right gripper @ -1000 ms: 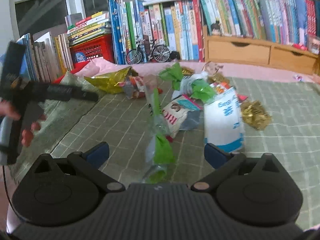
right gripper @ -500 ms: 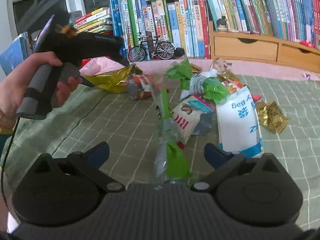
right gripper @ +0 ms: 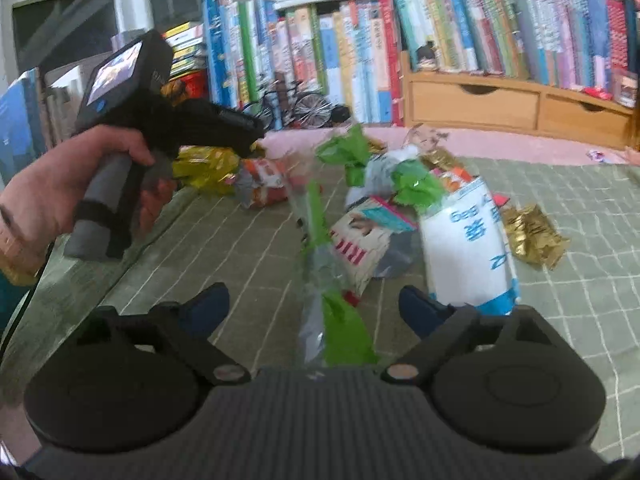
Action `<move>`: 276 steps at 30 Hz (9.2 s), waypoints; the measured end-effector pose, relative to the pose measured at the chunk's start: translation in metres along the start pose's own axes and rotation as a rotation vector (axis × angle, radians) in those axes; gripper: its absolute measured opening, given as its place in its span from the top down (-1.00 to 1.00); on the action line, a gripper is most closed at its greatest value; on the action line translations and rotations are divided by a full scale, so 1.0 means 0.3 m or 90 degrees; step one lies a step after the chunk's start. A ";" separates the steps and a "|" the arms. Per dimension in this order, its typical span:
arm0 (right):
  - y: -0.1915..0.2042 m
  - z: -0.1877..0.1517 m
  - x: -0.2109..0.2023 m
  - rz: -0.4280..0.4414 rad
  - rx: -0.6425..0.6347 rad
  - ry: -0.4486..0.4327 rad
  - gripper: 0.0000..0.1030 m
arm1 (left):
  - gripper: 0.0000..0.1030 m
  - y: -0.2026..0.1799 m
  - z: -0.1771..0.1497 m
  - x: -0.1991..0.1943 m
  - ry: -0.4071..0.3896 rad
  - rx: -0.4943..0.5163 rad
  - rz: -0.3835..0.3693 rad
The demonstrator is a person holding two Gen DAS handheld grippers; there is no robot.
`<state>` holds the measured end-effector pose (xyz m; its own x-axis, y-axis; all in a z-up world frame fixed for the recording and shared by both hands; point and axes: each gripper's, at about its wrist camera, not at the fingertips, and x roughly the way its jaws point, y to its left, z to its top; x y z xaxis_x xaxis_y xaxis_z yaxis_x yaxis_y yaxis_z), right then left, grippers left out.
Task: Collect trash
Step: 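Grasp the yellow-green foil bag with the left gripper while the right grasps the clear green bag, then carry both held bags down past the bed edge toward the black bin, then open both grippers over the black bin to drop the bags, then move both open grippers back up over the bed toward the wrappers, then grasp the orange macaron snack packet with the left gripper while the right grasps the white RICH wrapper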
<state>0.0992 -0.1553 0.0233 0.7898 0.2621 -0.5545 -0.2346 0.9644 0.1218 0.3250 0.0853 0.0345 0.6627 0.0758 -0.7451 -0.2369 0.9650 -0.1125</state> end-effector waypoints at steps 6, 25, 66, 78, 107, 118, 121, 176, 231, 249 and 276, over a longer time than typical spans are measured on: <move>-0.017 -0.006 0.006 0.006 0.023 -0.002 -0.29 | -0.81 0.012 -0.009 -0.004 -0.026 -0.007 -0.004; 0.054 -0.008 -0.057 0.022 -0.049 -0.019 0.31 | -0.51 0.134 -0.037 -0.099 -0.092 -0.033 -0.073; 0.101 -0.201 -0.498 0.066 -0.026 -0.067 0.32 | -0.50 0.337 -0.713 -0.928 -0.191 0.029 -0.205; 0.136 -0.366 -0.662 0.091 -0.043 -0.051 0.32 | -0.49 0.392 -0.997 -1.121 -0.188 0.061 -0.224; 0.049 -0.654 -0.662 0.090 -0.027 0.098 0.32 | -0.48 0.422 -1.385 -1.193 -0.021 0.110 -0.209; 0.090 -0.694 -0.569 0.096 -0.033 0.141 0.32 | -0.48 0.442 -1.435 -0.992 0.082 0.087 -0.167; 0.096 -0.698 -0.550 0.094 -0.033 0.153 0.32 | -0.48 0.438 -1.439 -0.971 0.090 0.097 -0.173; -0.023 -0.744 -0.524 -0.056 0.113 0.146 -1.00 | -0.99 0.284 -1.466 -0.828 0.161 0.181 -0.213; -0.026 -0.129 -0.492 0.038 -0.021 -0.106 -1.00 | -1.00 0.262 -0.722 -0.919 -0.131 0.142 -0.259; -0.036 0.071 -0.078 0.007 -0.113 -0.045 -0.99 | -1.00 0.033 -0.405 -0.543 -0.167 0.256 -0.185; -0.093 0.097 0.143 0.045 -0.135 -0.001 -0.72 | -0.05 -0.084 -0.229 -0.137 -0.090 0.229 -0.244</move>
<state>0.1561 -0.1701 0.0199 0.7676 0.3292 -0.5500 -0.4035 0.9148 -0.0156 0.2549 0.0407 0.0229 0.7488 -0.2893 -0.5963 0.2824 0.9532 -0.1078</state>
